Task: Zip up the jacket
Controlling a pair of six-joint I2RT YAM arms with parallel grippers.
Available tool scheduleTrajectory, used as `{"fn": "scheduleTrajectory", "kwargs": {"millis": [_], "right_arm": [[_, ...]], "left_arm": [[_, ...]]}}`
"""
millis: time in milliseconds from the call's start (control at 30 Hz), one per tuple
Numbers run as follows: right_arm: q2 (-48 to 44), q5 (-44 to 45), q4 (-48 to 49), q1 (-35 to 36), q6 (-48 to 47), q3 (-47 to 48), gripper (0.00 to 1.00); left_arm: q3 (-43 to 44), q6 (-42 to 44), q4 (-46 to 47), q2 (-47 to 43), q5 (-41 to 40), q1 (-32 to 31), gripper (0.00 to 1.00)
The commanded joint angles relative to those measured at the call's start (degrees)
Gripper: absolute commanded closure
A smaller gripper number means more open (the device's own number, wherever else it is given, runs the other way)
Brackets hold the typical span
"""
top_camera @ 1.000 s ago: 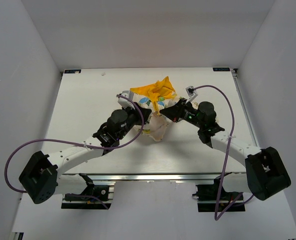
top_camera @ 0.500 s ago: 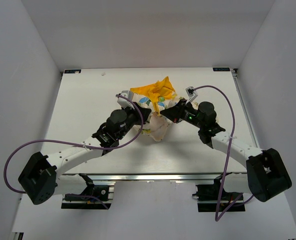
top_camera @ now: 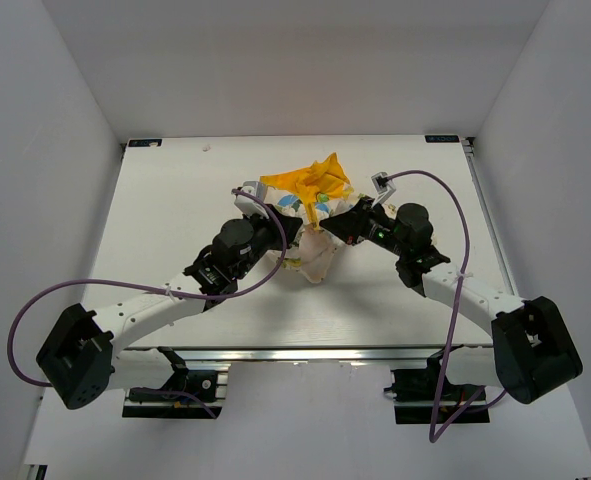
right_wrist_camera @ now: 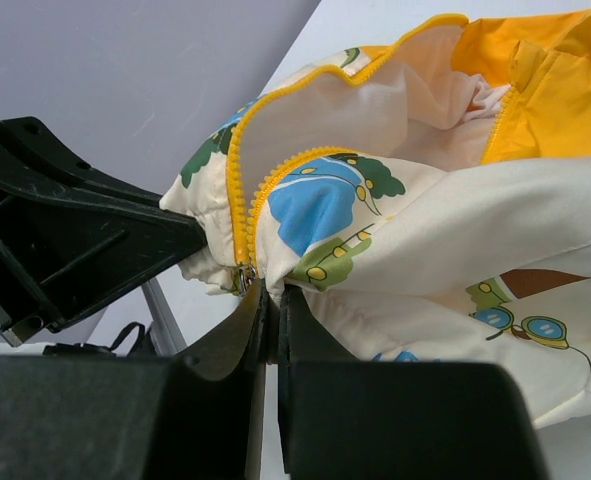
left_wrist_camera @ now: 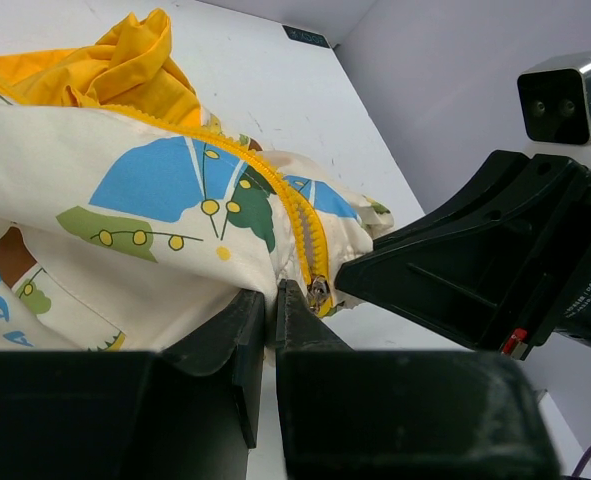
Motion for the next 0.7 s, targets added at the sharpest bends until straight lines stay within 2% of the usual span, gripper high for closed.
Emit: {"fn": "scheduleTrajectory", "kwargs": {"millis": [0, 333, 667], "right_arm": [[-0.22, -1.21, 6.17, -0.04, 1.01, 2.18, 1.00], [0.04, -1.04, 6.79, -0.13, 1.80, 2.53, 1.00], [0.40, -3.31, 12.49, -0.39, 1.45, 1.66, 1.00]], "left_arm": [[0.65, 0.47, 0.63, -0.56, 1.36, 0.08, 1.00], [0.30, 0.73, 1.77, -0.30, 3.02, 0.08, 1.00], [-2.78, 0.73, 4.59, -2.41, 10.05, 0.17, 1.00]]}}
